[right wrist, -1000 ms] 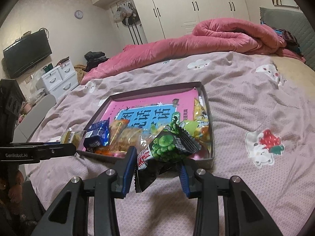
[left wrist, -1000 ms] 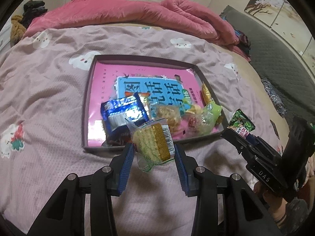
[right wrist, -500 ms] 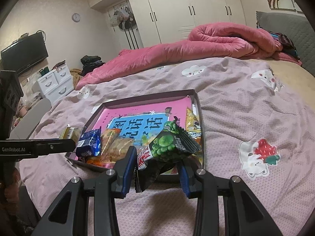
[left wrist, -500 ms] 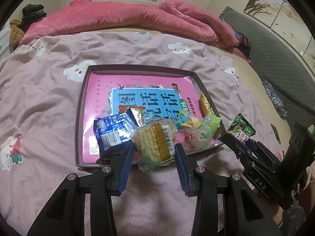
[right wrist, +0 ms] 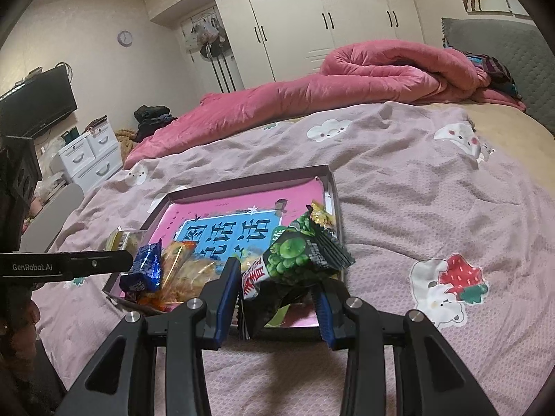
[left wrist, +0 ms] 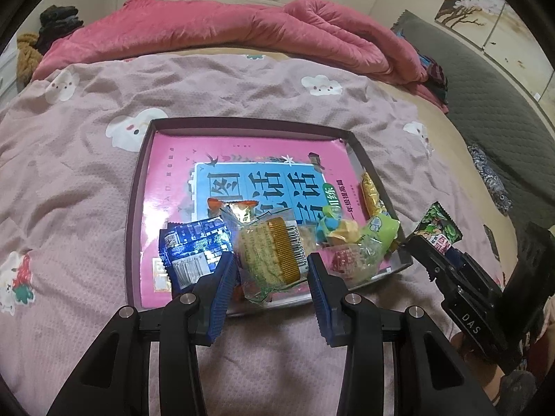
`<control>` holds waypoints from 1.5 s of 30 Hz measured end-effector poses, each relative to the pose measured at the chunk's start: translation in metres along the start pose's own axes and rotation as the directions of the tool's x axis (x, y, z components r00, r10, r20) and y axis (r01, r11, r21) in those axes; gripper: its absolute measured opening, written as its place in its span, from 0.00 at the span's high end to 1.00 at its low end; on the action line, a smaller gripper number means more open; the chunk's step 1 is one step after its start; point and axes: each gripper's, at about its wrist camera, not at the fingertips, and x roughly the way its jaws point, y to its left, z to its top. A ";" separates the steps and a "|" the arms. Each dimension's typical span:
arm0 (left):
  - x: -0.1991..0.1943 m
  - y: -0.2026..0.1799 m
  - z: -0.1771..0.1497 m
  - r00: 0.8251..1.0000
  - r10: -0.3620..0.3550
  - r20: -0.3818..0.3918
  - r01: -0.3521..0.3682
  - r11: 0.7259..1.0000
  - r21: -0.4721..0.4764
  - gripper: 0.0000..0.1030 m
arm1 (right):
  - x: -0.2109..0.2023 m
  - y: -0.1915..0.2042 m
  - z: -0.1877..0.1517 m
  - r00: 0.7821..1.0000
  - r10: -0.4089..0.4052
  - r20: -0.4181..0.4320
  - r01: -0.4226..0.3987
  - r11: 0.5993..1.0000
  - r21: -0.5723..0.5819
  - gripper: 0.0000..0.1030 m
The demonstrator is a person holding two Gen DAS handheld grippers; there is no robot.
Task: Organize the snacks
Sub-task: 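Carry the cracker packet over the tray with left tool while right tool carries the green-pea packet, then lower the cracker packet into the tray and open left tool while right tool releases the green-pea packet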
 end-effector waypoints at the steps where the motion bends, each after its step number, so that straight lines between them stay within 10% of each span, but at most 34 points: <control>1: 0.001 0.000 0.000 1.000 0.001 -0.002 -0.001 1.000 0.000 0.58 | 0.001 -0.001 0.000 1.000 0.000 -0.001 0.000 1.000 0.004 0.61; 45: 0.041 -0.012 0.003 0.998 0.020 -0.060 -0.019 1.000 0.020 0.57 | 0.047 0.006 -0.011 0.994 0.028 -0.104 -0.031 0.999 -0.036 0.61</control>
